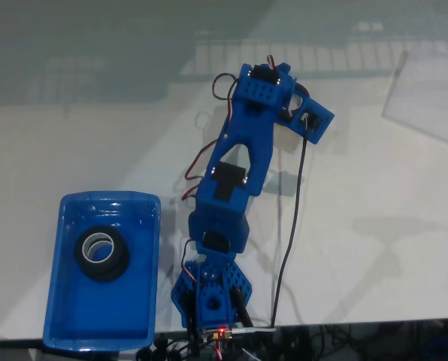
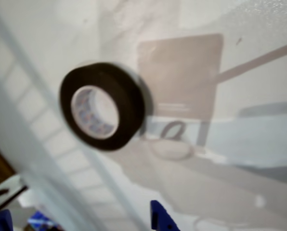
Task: Grasp all tape and put them in the bin.
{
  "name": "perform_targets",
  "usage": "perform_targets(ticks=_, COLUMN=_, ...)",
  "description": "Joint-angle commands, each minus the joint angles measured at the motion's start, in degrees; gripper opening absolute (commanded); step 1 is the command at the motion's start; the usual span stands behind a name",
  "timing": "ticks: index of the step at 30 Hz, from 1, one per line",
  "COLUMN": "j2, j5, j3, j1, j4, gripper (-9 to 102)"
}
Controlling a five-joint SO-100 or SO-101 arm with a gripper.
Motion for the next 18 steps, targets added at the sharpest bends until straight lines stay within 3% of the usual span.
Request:
perform_targets(ticks=1, j2=-3.7, j5=-0.3, j3=-6.3, j1=0.4, j4=1.9, gripper=37)
perform_targets(ticks=18, j2=-35.5, j5=2.1, j3=-44.1, j1=4.0, j4=23.0, gripper=34)
